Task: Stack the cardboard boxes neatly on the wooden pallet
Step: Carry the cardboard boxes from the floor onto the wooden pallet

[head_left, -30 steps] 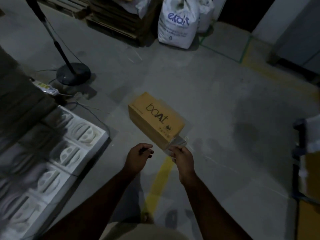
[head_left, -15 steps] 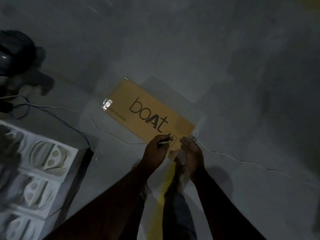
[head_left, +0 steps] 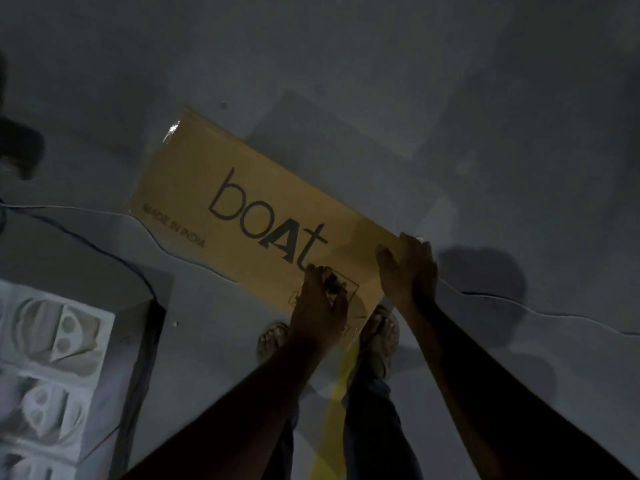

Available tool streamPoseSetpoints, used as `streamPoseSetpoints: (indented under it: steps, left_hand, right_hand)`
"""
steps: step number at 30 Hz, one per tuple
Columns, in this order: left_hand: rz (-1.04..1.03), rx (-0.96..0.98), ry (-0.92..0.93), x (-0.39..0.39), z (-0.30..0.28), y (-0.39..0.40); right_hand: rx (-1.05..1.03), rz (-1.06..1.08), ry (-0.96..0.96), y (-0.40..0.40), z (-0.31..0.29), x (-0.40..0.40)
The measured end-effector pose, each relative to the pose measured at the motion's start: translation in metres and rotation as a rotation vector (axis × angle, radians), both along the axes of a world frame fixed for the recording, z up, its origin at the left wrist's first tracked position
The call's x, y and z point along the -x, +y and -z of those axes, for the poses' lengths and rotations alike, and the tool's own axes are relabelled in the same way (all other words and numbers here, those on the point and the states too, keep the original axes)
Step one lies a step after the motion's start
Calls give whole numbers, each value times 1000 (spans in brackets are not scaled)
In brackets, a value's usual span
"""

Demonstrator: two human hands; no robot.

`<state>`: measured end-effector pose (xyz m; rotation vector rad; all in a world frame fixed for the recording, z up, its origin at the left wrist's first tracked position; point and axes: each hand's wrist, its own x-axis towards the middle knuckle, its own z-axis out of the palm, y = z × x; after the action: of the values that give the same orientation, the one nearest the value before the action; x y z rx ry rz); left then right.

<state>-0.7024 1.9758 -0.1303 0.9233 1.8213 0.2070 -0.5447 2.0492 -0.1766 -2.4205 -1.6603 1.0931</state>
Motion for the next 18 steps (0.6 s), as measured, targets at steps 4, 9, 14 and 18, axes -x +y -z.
streamPoseSetpoints:
  steps: [4,9,14,18]
  left_hand:
    - [-249,-15,6,-15,1,-14]
    - [-556,172,-3,-19,-12,-42]
    - [-958,12,-40,27,-6,-109]
    - [-958,30,-144,50,0,-156]
  right_hand:
    - [-132,8,80,-19,-10,3]
    - [-238,-251,246,-70,-57,32]
    - [-56,-255,330,-93,-22,44]
    - [417,-214,145,-63,35,43]
